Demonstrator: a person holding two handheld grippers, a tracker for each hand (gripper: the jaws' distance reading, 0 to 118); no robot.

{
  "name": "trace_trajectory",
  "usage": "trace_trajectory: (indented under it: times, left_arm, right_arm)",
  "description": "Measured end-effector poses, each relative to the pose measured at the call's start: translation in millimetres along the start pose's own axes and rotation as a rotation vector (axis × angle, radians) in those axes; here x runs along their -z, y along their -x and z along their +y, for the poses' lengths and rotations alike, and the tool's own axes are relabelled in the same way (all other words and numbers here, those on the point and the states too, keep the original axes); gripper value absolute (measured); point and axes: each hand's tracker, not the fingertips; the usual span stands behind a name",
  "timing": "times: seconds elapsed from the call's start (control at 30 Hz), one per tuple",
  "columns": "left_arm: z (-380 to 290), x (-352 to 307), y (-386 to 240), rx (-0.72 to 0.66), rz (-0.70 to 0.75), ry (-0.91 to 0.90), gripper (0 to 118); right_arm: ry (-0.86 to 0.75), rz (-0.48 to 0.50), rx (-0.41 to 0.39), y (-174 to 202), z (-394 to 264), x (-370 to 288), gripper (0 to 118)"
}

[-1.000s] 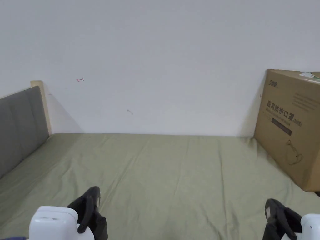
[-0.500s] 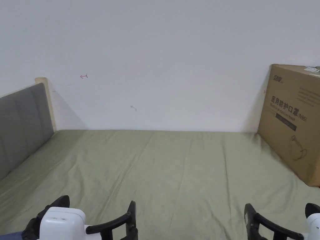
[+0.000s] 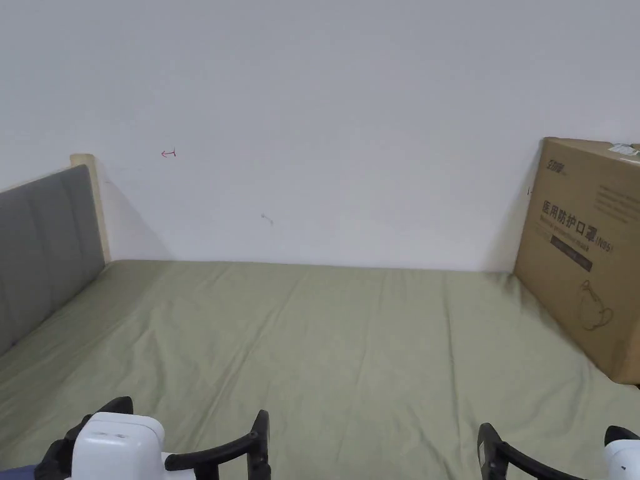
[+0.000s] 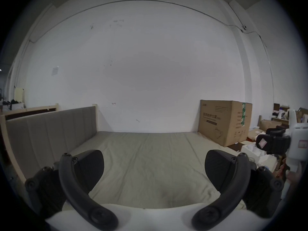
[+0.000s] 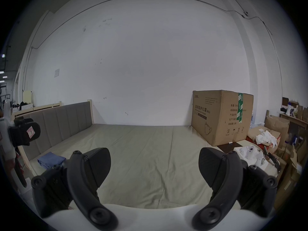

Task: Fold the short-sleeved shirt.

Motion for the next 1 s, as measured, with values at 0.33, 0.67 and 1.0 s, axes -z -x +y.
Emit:
trace_trajectory:
  times: [0.33, 0.67, 1.0]
  left_arm:
    - [3, 2, -10, 0.02, 0.176, 0.02, 118]
    - [3, 12, -5, -0.096, 0.235, 0.112, 118]
    - [-9, 18, -19, -0.056, 0.226, 0.205, 108]
  right_arm:
    - [0.029, 0.016, 0.013, 4, 1, 14, 111]
    - [0.064, 0.029, -0.004, 5, -4, 21, 111]
    - [0.106, 0.034, 0.011, 6, -9, 25, 111]
